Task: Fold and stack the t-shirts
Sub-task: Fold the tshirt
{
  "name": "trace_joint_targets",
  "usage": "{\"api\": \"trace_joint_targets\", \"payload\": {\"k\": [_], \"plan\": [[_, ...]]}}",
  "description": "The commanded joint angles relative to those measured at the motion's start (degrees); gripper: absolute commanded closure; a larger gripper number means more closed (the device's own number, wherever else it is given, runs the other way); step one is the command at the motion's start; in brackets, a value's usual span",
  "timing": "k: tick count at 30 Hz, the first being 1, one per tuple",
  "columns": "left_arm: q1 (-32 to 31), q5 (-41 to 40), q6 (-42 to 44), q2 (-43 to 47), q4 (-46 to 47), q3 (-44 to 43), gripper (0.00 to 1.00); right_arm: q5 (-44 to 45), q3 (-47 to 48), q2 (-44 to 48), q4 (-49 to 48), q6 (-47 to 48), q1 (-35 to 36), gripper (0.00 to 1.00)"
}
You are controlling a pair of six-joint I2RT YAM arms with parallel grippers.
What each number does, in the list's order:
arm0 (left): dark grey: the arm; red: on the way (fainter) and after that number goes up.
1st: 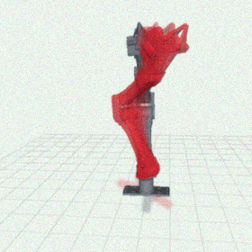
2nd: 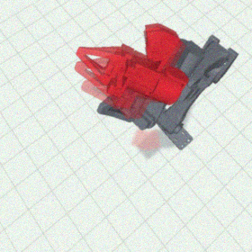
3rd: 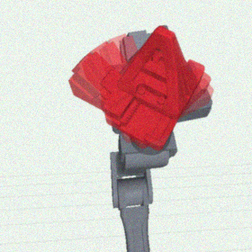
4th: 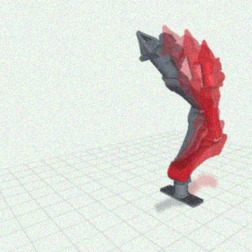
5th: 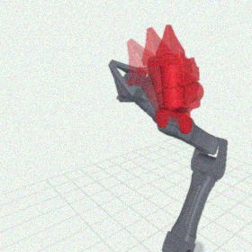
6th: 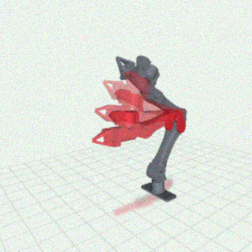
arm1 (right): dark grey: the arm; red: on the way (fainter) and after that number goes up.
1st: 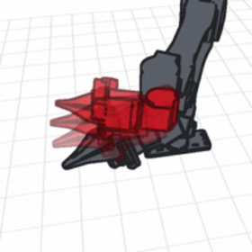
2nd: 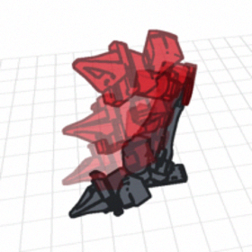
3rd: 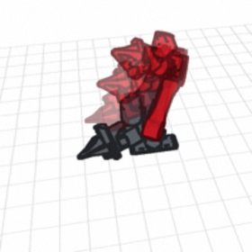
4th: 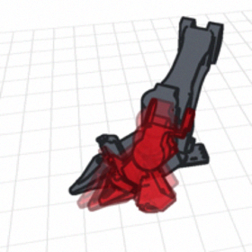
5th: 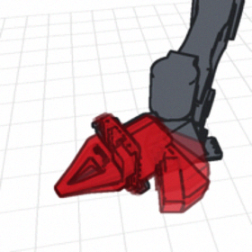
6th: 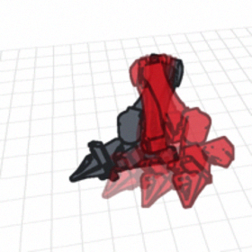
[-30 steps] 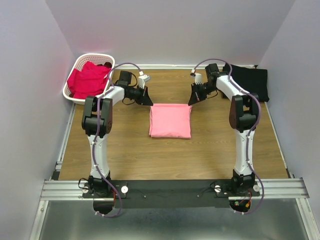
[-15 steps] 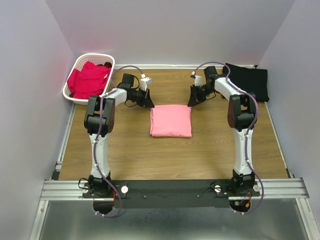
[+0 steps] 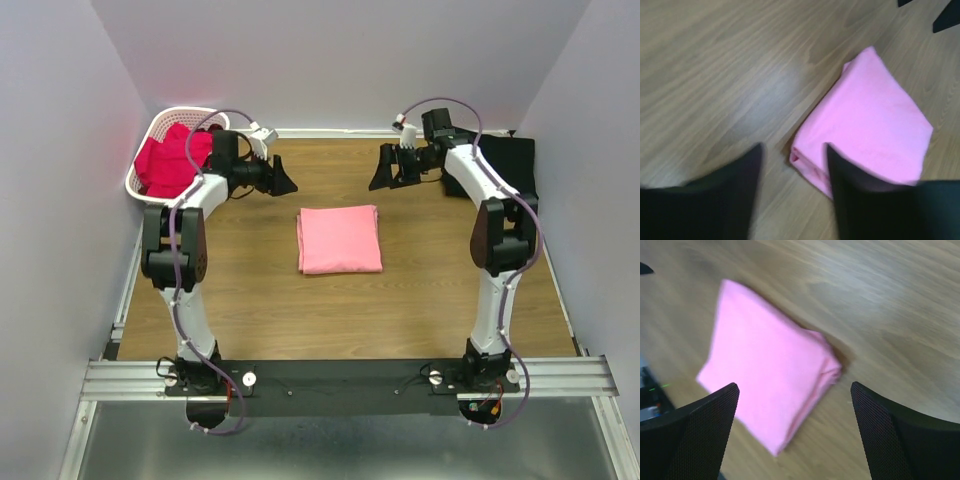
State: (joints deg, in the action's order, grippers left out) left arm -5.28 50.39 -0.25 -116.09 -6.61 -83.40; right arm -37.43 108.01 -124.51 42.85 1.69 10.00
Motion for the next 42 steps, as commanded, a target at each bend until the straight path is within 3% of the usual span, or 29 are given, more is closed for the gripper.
{"api": "trace_joint_targets", "payload": {"k": [1, 4, 7, 8, 12, 18, 21, 23, 27, 32, 38, 42], "plan": [[-1.7, 6.9, -2.8, 9.4, 6.3, 5.8, 0.10, -13.6, -5.7, 4.9, -4.8, -6.8, 0.3, 0.00], [-4.2, 12.4, -11.9, 10.6, 14.0, 12.4, 0.09, -20.7, -8.5, 4.4, -8.5, -11.6, 2.2, 0.00], [-7.4, 16.1, -26.8, 9.7, 29.2, 17.5, 0.09, -23.7, -8.6, 0.9, -11.3, -15.9, 3.6, 0.00], [-7.9, 16.1, -29.0, 8.1, 34.2, 19.4, 0.08, -23.9, -8.2, -0.2, -12.6, -17.6, 4.1, 0.00], [-9.1, 15.5, -34.5, 0.6, 39.5, 18.0, 0.08, -21.8, -7.8, -5.6, -15.6, -18.0, 4.2, 0.00], [-5.5, 13.8, -36.7, -8.4, 39.7, 14.8, 0.08, -16.8, -9.7, -11.7, -15.7, -14.7, 3.2, 0.00], [-3.2, 14.0, -33.7, -9.9, 34.7, 13.2, 0.08, -14.6, -8.6, -11.6, -15.2, -12.3, 2.0, 0.00], [-3.0, 15.3, -31.3, -6.9, 32.5, 13.3, 0.08, -13.2, -7.8, -9.3, -14.7, -11.7, 2.0, 0.00], [-4.2, 17.3, -29.5, 2.8, 30.6, 17.6, 0.08, -19.4, -9.1, 0.5, -13.2, -15.1, 2.0, 0.00], [-8.6, 17.0, -31.5, 10.8, 31.0, 25.8, 0.08, -26.7, -19.6, 6.5, -13.8, -18.0, 4.2, 0.00], [-13.0, 16.5, -37.6, 8.8, 41.2, 32.5, 0.08, -27.8, -28.6, 3.1, -15.1, -15.8, 5.6, 0.00], [-12.1, 16.0, -36.8, 4.7, 40.8, 32.3, 0.07, -25.2, -29.8, -0.6, -14.8, -12.8, 5.6, 0.00]]}}
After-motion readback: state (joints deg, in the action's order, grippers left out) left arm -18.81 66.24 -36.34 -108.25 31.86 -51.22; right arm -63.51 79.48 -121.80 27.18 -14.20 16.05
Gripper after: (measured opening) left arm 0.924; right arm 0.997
